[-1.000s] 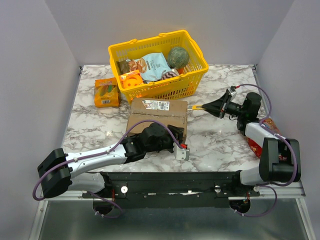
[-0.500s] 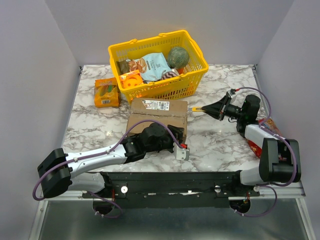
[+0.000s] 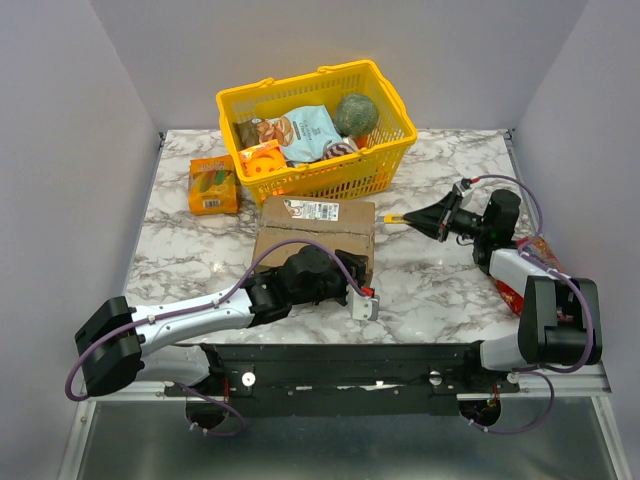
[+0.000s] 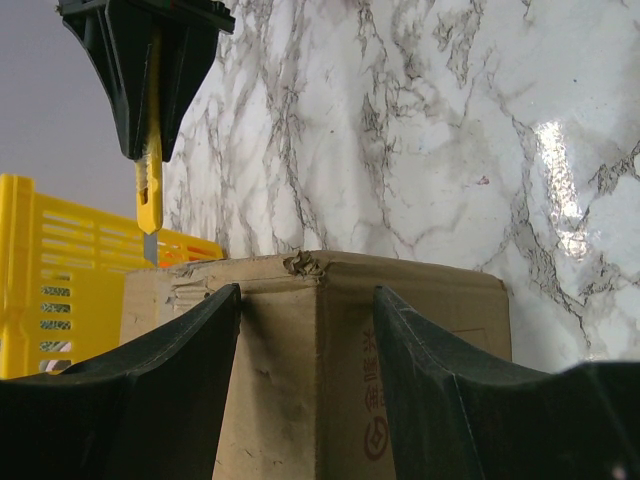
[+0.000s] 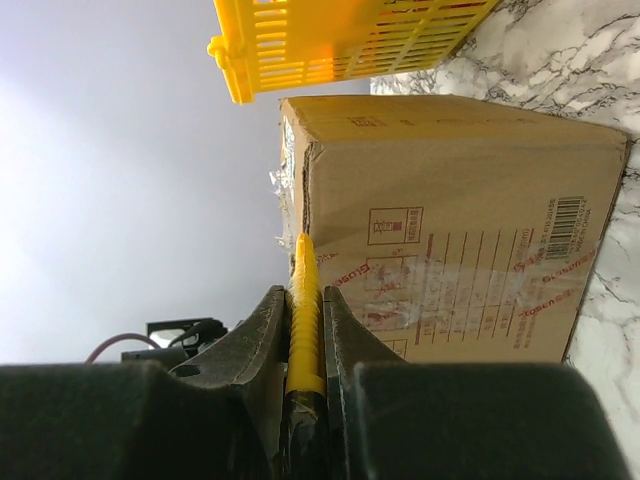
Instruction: Unpack the express box
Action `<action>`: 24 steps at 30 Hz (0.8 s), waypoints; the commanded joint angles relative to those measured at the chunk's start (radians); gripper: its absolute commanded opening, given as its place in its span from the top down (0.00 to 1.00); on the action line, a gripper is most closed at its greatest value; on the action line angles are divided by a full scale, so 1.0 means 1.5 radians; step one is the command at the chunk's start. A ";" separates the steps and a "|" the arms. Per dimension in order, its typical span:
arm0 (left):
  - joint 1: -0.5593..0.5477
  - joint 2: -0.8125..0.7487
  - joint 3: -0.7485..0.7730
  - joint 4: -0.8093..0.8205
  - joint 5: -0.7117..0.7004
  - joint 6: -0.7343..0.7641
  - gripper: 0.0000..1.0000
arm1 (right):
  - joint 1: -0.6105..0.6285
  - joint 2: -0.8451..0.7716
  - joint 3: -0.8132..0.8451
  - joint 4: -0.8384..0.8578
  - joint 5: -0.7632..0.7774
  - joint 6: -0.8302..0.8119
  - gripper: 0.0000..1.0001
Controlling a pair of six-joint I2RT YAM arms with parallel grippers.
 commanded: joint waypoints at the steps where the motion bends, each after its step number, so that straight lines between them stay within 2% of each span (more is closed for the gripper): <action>1: -0.002 0.002 -0.003 -0.003 -0.015 -0.011 0.36 | -0.002 -0.008 -0.002 -0.021 0.000 -0.027 0.99; 10: -0.002 0.002 -0.003 -0.002 -0.014 -0.013 0.36 | -0.002 -0.003 -0.002 -0.023 -0.008 -0.025 0.99; 18: -0.002 0.005 -0.005 0.006 -0.011 -0.013 0.36 | 0.001 0.026 0.006 0.035 -0.037 0.009 1.00; 24: -0.002 0.007 -0.009 0.017 -0.016 -0.021 0.36 | 0.014 0.033 0.012 0.038 -0.056 0.012 0.99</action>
